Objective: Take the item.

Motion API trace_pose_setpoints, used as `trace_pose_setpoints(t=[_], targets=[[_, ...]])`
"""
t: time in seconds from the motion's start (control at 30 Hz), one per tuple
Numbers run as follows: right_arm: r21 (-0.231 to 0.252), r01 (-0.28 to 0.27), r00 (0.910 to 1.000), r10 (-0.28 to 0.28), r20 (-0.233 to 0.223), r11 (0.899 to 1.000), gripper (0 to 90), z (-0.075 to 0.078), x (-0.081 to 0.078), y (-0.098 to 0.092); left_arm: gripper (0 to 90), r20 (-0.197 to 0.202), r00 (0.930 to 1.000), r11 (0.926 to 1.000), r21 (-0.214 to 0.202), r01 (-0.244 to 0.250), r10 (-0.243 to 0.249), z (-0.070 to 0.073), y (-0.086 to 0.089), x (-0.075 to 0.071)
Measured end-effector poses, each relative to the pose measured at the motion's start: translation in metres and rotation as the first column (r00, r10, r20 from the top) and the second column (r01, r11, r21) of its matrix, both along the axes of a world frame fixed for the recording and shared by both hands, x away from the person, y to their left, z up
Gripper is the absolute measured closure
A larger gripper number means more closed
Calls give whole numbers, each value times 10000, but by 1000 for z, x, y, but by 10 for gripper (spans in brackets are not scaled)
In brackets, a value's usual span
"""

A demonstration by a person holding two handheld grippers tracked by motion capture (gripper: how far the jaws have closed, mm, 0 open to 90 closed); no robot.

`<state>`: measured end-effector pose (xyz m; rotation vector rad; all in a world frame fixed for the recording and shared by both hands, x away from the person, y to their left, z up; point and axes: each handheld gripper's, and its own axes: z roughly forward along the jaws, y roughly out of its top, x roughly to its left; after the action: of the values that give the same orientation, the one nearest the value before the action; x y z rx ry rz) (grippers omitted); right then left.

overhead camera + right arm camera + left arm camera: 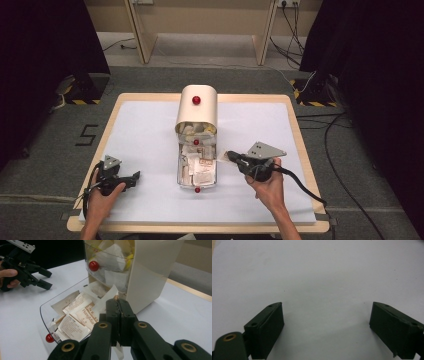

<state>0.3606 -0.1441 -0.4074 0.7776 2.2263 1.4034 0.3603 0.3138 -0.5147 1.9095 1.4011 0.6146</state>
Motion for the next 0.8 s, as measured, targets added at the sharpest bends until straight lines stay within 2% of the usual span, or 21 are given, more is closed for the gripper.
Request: trace_pose_setpoints(t=[0.8], targets=[[21,693,9975,-692,-143,9976,887,-3,10,-24,113,3,10000,10000,1,2,-2,0,0,0]])
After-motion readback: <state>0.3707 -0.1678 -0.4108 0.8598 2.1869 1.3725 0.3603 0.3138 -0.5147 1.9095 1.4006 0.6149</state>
